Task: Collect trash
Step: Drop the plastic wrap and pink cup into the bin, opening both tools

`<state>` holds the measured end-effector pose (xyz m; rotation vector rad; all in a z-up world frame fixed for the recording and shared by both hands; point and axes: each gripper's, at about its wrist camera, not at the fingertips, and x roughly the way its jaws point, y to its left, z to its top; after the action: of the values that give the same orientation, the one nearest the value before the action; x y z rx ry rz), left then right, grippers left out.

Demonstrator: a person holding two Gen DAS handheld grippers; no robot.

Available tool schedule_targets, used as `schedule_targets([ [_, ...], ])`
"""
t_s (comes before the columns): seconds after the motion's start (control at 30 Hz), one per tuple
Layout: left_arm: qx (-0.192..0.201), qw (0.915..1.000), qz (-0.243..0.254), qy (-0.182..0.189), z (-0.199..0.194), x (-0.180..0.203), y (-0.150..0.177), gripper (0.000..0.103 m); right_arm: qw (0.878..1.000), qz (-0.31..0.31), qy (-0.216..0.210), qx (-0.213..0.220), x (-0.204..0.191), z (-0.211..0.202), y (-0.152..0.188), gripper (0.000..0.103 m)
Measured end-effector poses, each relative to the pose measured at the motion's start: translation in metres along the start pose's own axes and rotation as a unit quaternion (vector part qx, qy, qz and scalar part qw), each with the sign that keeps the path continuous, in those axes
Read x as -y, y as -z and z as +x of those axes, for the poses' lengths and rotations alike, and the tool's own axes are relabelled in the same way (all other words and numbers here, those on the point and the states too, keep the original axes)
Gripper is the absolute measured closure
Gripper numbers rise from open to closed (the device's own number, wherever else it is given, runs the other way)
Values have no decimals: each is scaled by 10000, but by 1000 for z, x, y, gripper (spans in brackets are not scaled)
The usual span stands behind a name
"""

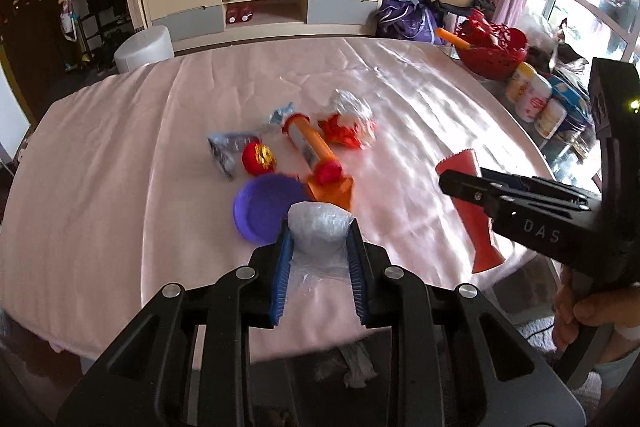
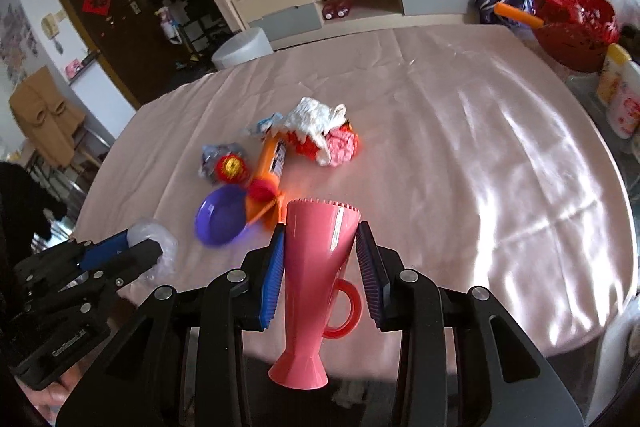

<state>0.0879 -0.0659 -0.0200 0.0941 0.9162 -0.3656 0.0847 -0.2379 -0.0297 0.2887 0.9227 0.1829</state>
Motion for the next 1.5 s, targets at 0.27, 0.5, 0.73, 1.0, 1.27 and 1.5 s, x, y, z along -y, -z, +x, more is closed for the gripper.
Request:
schedule_targets([
  [0.27,-287,9994,-156,86,-19,11,74,78,9992,-366,81,-103,-11,-25,57,67],
  [0.5,-612,9966,-478,269,-15,10,133,78,9986,-397,-11,-356,-16,-21,107,67],
  [0.73,-1003,9929,-492,399,13,15,173,78,9979,-272,-98,-585,-18,-1,138,67],
  [1.0,-1317,9877,-623,561,30,15,194,78,9963,-240,-60,-818,-19,14,154,67],
  [1.27,-1373,9874,-562,549,32,22,196,76,9951,-176,-71,-971,-18,19,160,66],
  [1.5,-1465,9862,-641,420,34,19,197,71,9946,-69,-91,-1033,-13,21,159,65],
])
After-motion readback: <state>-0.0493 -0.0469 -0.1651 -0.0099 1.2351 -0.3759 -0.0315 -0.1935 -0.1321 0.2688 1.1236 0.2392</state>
